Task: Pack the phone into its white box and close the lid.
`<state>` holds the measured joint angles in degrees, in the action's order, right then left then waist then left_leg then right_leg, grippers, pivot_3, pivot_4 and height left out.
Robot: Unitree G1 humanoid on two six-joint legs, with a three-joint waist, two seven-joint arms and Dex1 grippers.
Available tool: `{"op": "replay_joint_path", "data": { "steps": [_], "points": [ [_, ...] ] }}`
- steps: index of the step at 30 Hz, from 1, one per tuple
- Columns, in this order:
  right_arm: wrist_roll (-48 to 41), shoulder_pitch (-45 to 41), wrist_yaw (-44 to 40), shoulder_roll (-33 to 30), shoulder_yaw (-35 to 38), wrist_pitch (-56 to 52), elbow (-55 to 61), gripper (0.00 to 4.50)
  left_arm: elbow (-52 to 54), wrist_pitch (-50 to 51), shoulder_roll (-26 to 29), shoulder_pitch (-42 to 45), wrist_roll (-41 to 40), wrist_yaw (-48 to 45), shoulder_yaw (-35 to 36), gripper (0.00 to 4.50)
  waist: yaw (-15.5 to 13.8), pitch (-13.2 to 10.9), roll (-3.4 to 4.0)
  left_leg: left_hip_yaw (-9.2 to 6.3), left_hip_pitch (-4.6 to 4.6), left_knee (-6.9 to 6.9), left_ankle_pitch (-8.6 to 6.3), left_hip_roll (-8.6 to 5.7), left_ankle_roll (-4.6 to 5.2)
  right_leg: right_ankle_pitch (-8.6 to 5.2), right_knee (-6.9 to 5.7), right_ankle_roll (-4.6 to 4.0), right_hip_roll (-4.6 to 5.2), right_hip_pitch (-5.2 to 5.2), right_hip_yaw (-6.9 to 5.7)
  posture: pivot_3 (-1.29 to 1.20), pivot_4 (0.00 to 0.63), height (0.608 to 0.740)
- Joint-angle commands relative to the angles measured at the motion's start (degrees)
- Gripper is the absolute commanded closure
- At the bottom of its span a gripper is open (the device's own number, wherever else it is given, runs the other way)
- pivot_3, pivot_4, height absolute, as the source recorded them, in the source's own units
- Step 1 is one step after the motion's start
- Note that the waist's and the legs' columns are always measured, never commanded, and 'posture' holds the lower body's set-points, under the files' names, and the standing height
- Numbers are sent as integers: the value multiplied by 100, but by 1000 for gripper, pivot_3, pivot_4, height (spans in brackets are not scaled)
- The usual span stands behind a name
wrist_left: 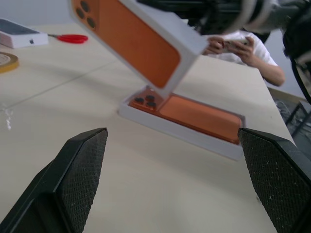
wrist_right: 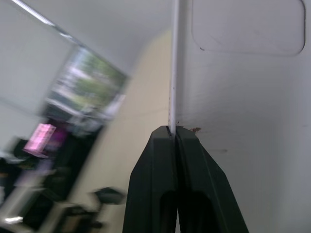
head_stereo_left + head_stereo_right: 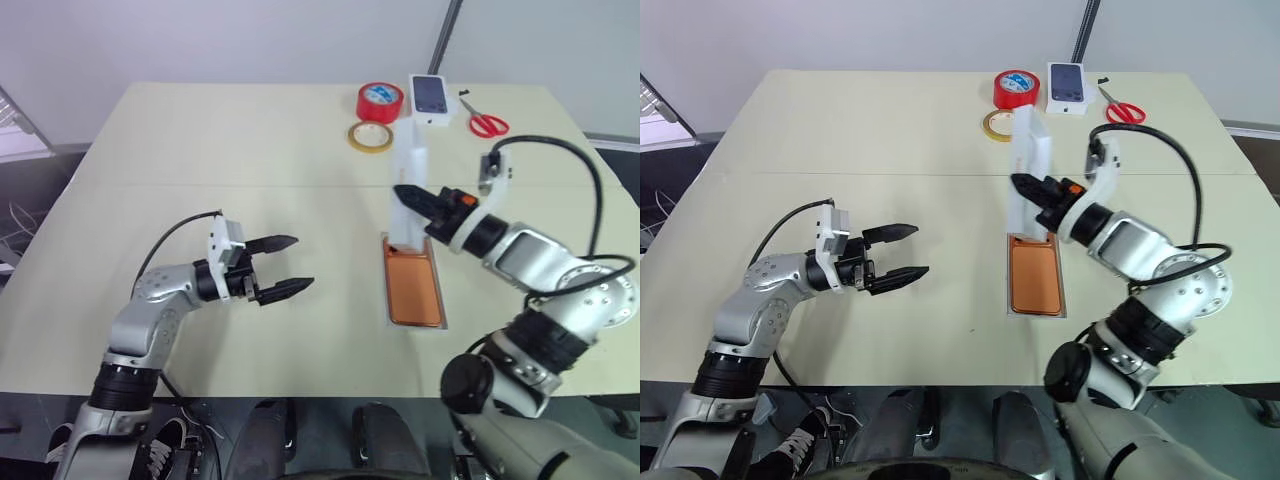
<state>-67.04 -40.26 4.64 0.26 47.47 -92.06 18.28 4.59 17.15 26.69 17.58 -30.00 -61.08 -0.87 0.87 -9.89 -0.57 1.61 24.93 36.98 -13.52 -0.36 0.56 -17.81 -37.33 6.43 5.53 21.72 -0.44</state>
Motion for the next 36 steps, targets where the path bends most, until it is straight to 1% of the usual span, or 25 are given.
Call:
{"op": "replay_joint_path", "data": {
  "steps": [1,3,4,5,7,10,13,15,18,22,26,28,29,32,33,34,36],
  "points": [
    [-2727,1115,1257,-183,-868,854,306,4447,131,-197,-57,73,80,134,48,0,-22,5,-8,-2,1,-2,0,0,0,0,2,0,0,-1,-1,0,150,728],
    [-4072,1709,1975,-698,-1721,1765,448,4447,126,-188,-72,86,53,125,36,0,5,1,1,-2,11,-4,0,-1,1,-1,10,-1,1,2,0,0,150,728],
    [-4390,2002,2084,-869,-2061,2119,535,4447,123,-219,-102,98,64,161,39,0,29,-1,3,2,27,2,0,-2,3,-1,8,-1,2,17,2,0,150,728],
    [-4540,2243,2127,-1031,-2334,2417,616,4447,111,-224,-125,116,66,190,42,0,36,-2,2,8,47,11,2,-4,6,0,-4,0,2,44,9,0,150,728],
    [-4596,2621,1936,-1339,-2778,2823,780,4447,106,-197,-169,139,23,212,52,0,45,-1,2,12,49,19,7,-5,12,0,-19,1,-1,53,14,0,150,728],
    [-4596,2997,1680,-1615,-3292,3308,982,4500,137,-143,-241,156,-92,144,37,753,28,-1,1,11,45,17,7,5,12,0,-24,2,-19,53,13,0,150,728],
    [-4596,3092,1537,-1718,-3608,3619,974,4500,173,-115,-283,135,-109,120,-7,2270,13,-1,1,10,47,17,7,13,12,-1,-24,2,-39,55,14,0,150,728],
    [-4596,3043,1478,-1900,-3823,3654,893,4500,230,-136,-323,74,-59,125,-100,3229,7,-1,1,10,47,19,7,13,12,0,-24,2,-39,54,14,0,150,728],
    [-4596,3002,1619,-1907,-3925,3817,668,4500,213,-265,-402,48,74,180,-180,4481,-11,0,-1,9,46,21,7,13,12,0,-24,2,-40,53,14,0,150,728],
    [-4596,3074,1443,-2122,-3907,3731,374,4500,101,-506,-580,-28,467,302,-536,4481,-26,1,-2,9,47,25,7,12,12,0,-23,2,-37,49,14,0,150,728],
    [-4596,3083,1385,-2168,-3834,3679,87,4500,-356,-738,-951,84,682,422,-746,4481,-23,1,-2,9,46,25,7,12,12,0,-24,2,-29,50,14,0,150,728],
    [-4596,3114,1336,-2179,-3736,3651,-32,3900,-549,-833,-1117,147,758,449,-833,4500,-21,1,-3,9,47,25,7,12,12,0,-24,2,-30,51,14,0,150,728],
    [-4596,3129,1341,-2247,-3694,3635,-76,3673,-640,-899,-1193,179,824,447,-899,4500,-22,1,-2,9,47,25,7,13,12,0,-24,2,-31,52,14,0,150,728],
    [-4596,3086,1106,-2253,-3521,3533,-107,2235,-863,-990,-1391,270,893,435,-1014,4500,-29,1,-2,9,47,25,7,12,12,0,-24,2,-32,50,14,0,150,728],
    [-4596,3055,1116,-2415,-3489,3523,-104,1549,-966,-1043,-1458,306,931,440,-1046,4500,-26,2,-3,9,47,26,7,12,12,0,-24,2,-38,49,14,0,150,728],
    [-4596,3015,1136,-2568,-3397,3540,-159,1114,-1072,-1103,-1533,344,972,431,-1088,4500,-31,2,-2,9,48,27,7,12,12,0,-24,2,-39,50,14,0,150,728],
    [-4500,3052,990,-3308,-3148,3470,-198,105,-1321,-1215,-1747,471,1049,472,-1157,4500,-53,2,-2,9,49,29,7,11,12,0,-25,2,-39,49,14,0,150,728]
  ]
}}
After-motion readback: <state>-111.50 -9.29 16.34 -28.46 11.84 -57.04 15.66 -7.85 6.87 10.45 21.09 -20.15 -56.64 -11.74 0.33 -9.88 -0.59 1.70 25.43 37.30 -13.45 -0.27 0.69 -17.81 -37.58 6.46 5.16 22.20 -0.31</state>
